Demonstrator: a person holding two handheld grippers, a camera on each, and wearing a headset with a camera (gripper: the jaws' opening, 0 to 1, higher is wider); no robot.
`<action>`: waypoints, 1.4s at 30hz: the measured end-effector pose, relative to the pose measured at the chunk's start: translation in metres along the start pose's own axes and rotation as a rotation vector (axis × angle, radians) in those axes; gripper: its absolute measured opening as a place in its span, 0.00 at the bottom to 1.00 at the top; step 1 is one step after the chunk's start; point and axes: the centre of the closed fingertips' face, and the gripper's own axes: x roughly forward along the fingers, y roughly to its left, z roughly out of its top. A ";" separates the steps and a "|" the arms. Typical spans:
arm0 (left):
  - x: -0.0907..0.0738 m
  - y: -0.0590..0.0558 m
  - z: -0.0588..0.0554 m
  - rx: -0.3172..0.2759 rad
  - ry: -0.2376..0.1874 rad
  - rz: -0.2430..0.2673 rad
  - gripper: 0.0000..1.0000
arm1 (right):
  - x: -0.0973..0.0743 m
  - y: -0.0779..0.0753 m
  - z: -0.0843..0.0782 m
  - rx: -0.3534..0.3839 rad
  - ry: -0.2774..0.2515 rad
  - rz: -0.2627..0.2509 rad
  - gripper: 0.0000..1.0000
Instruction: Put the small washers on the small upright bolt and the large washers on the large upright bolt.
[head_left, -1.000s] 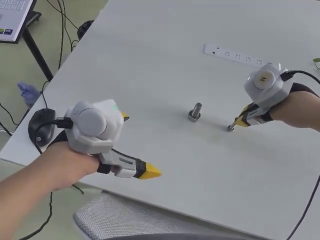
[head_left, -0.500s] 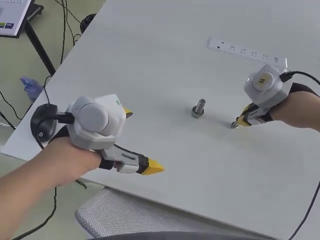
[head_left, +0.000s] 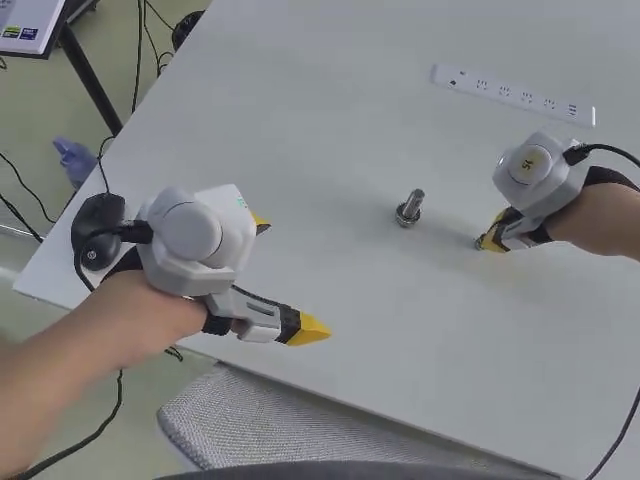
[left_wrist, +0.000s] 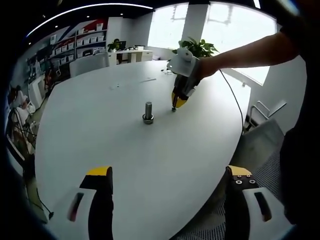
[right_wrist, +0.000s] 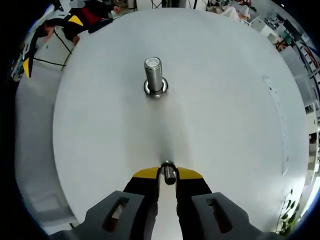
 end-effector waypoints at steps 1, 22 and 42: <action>0.000 0.000 0.000 -0.002 0.000 0.000 0.93 | 0.001 0.000 0.000 0.000 0.002 0.001 0.12; 0.000 -0.003 -0.004 -0.006 0.003 -0.005 0.90 | 0.001 0.002 -0.001 -0.005 0.010 0.004 0.13; -0.006 -0.013 -0.007 0.002 0.003 0.000 0.89 | -0.011 0.003 0.000 0.002 -0.029 -0.001 0.30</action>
